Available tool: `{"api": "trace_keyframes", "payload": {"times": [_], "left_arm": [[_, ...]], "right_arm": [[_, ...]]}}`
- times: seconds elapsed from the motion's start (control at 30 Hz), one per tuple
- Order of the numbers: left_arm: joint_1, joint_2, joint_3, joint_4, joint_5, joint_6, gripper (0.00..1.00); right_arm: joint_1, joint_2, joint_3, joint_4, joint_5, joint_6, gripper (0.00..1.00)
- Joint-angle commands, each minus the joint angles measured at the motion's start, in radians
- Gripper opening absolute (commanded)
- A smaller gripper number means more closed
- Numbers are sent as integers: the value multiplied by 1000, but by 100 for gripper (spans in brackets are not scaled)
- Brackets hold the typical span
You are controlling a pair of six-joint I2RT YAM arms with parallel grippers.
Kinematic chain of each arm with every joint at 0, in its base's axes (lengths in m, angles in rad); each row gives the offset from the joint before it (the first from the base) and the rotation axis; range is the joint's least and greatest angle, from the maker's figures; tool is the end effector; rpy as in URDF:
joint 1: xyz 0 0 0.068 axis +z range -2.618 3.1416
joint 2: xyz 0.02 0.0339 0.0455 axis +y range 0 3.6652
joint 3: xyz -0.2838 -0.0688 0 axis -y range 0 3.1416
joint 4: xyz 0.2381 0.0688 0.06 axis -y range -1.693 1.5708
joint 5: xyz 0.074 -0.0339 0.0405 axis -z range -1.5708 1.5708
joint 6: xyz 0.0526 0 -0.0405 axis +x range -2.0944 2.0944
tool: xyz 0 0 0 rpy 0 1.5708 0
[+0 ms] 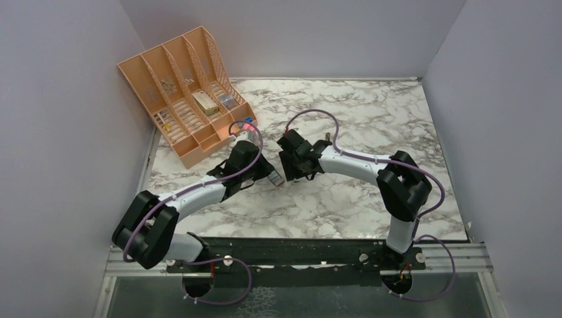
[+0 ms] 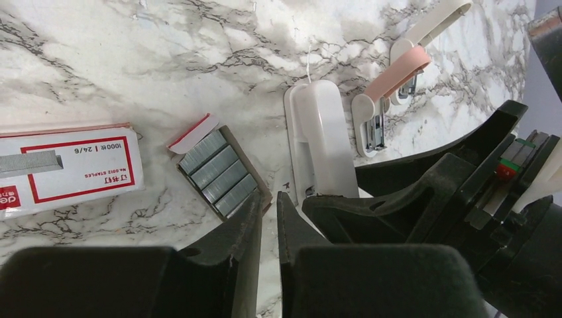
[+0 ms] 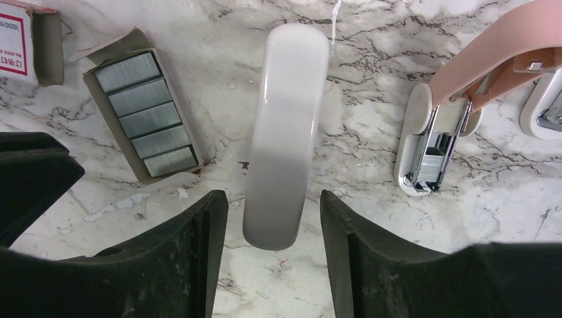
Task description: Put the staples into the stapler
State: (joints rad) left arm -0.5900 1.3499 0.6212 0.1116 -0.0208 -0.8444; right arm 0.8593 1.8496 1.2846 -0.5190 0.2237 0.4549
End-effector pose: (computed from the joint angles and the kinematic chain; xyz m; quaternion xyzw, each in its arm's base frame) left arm 0.2321 -0.1541 0.2034 -0.1174 0.8806 -0.2947 0.3520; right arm 0.2635 0.2877 0.1988 -0.1673 0.9502 0.0605 0.2558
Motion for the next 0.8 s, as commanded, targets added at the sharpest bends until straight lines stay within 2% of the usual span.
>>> {"api": "trace_keyframes", "payload": {"times": [0.0, 0.2, 0.33, 0.43, 0.67, 0.77], "left_arm": [[7, -54, -4, -10, -20, 25, 17], [7, -127, -16, 10, -1, 55, 44], [7, -196, -28, 8, -8, 72, 57], [9, -254, -35, -5, -11, 88, 67], [9, -402, -67, -8, -33, 138, 98], [9, -460, -81, -6, -47, 151, 99]], "right_arm": [[7, -50, 29, 1, 21, 5, 60], [-10, -166, 42, 10, 128, 13, 59], [-66, -177, 60, 12, 162, -29, 59], [-116, -159, 68, 24, 155, -75, 60], [-195, -107, 91, 121, 32, -236, 63], [-211, -70, 115, 112, -5, -294, 65]]}}
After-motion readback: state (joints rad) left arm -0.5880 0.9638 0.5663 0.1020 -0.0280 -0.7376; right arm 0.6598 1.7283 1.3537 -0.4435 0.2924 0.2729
